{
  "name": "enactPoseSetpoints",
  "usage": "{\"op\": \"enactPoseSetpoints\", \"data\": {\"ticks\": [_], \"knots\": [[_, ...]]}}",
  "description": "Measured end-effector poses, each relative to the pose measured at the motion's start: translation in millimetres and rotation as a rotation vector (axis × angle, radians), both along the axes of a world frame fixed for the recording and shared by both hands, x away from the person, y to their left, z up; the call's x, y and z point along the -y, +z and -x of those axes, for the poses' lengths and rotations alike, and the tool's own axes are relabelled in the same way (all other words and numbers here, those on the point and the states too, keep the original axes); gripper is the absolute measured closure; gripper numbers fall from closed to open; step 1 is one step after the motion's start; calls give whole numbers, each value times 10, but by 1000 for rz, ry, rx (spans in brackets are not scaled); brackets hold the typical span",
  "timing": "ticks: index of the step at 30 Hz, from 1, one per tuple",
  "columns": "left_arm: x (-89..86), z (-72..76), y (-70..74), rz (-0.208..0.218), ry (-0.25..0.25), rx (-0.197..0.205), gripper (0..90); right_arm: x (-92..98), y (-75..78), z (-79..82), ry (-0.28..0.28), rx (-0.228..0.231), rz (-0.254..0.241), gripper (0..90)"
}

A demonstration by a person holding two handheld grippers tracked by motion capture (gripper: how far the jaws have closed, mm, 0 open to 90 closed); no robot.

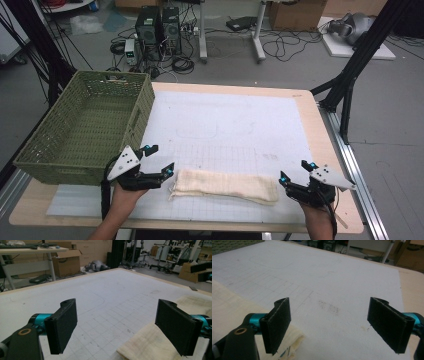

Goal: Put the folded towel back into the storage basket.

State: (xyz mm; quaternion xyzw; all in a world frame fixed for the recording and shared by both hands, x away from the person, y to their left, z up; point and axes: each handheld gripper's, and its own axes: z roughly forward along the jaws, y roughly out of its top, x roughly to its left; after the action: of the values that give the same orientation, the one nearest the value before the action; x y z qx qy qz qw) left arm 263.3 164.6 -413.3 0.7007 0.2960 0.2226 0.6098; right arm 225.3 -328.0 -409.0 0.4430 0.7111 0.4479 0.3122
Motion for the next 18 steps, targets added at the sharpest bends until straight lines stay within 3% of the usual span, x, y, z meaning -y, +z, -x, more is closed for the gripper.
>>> {"op": "enactPoseSetpoints", "data": {"ticks": [6,18], "knots": [[22,13,-3,-13,-3,-7,181,-10,6,0,22,-21,0,180],[21,7,-3,-8,-9,-16,182,3,13,7,27,-17,-17,180]]}}
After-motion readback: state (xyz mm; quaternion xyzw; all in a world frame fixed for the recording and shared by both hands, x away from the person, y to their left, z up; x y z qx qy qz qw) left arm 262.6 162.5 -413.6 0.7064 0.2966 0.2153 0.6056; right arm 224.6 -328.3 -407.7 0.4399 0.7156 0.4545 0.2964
